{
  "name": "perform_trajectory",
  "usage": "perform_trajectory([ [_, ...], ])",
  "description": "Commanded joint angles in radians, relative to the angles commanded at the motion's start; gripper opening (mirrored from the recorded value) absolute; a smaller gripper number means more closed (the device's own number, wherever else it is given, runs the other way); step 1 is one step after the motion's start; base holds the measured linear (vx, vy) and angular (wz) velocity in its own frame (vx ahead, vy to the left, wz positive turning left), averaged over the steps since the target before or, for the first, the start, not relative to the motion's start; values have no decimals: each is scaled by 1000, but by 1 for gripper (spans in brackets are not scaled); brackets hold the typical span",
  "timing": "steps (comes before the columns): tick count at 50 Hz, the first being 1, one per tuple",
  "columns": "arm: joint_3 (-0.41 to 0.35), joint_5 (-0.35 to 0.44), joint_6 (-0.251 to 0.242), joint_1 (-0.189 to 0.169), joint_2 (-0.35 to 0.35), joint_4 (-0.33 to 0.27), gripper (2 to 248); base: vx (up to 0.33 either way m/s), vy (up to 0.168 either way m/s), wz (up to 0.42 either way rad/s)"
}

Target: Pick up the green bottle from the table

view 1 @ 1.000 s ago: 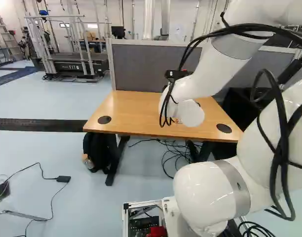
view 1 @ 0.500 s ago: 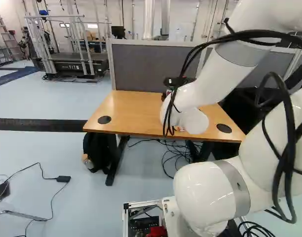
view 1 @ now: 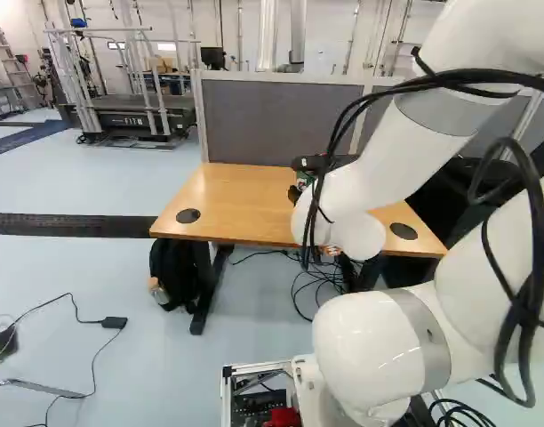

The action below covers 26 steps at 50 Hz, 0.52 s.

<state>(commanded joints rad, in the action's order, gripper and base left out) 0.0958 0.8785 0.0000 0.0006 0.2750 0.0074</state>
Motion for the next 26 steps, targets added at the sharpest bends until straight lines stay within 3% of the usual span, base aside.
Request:
perform_trajectory([
  [26,-9,-6,0,-1,4,-7,107,0,0,0],
])
